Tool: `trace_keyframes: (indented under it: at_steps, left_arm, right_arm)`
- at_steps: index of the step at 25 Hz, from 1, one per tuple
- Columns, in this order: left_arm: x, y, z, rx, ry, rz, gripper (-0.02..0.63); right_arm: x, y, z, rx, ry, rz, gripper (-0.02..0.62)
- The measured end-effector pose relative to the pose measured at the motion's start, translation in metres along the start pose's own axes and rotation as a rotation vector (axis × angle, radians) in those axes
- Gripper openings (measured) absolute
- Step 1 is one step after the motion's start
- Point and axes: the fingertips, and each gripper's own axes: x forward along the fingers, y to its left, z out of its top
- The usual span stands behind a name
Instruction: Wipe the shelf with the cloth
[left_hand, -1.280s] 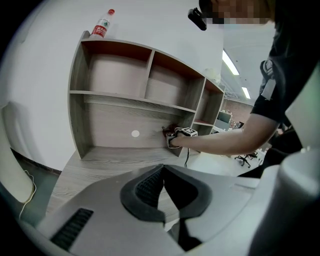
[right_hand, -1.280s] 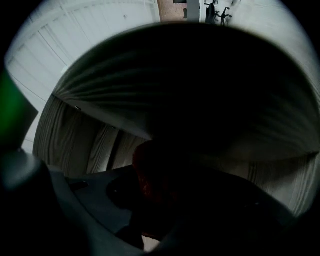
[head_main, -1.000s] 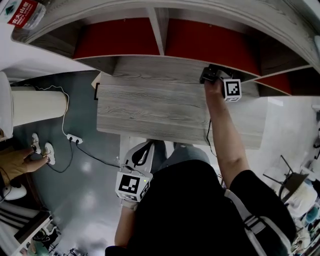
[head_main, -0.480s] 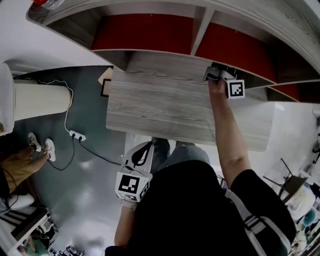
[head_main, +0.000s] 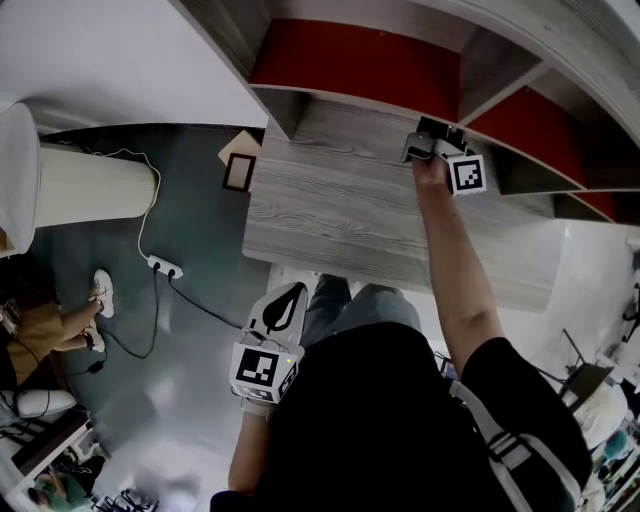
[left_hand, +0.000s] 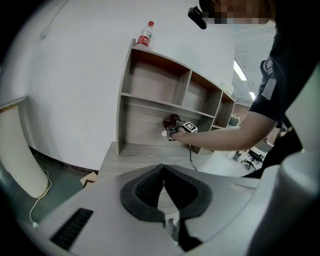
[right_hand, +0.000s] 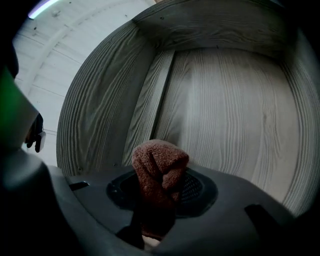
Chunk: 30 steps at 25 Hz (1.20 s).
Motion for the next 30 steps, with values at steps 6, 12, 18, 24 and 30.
trace_keyframes:
  at_steps: [6,12,18,24,30]
  left_arm:
    - [-0.026,0.041,-0.011,-0.033,-0.022,0.033,0.008]
    - [-0.045,0.073,-0.02,-0.044,-0.039,0.056,0.008]
    - [-0.052,0.093,-0.03,-0.085,-0.035,0.076,0.008]
    - [-0.057,0.105,-0.039,-0.112,-0.03,0.101,0.008]
    - [-0.055,0.109,-0.04,-0.133,-0.027,0.128,0.008]
  right_arm:
    - [0.011,0.018,-0.072,-0.007,0.076,0.009,0.124]
    - [0.02,0.033,-0.137,0.004,0.131,0.027,0.124]
    - [0.03,0.046,-0.211,-0.041,0.274,0.069,0.124]
    - [0.028,0.043,-0.266,-0.036,0.387,0.059,0.126]
    - [0.024,0.033,-0.3,-0.038,0.502,0.047,0.126]
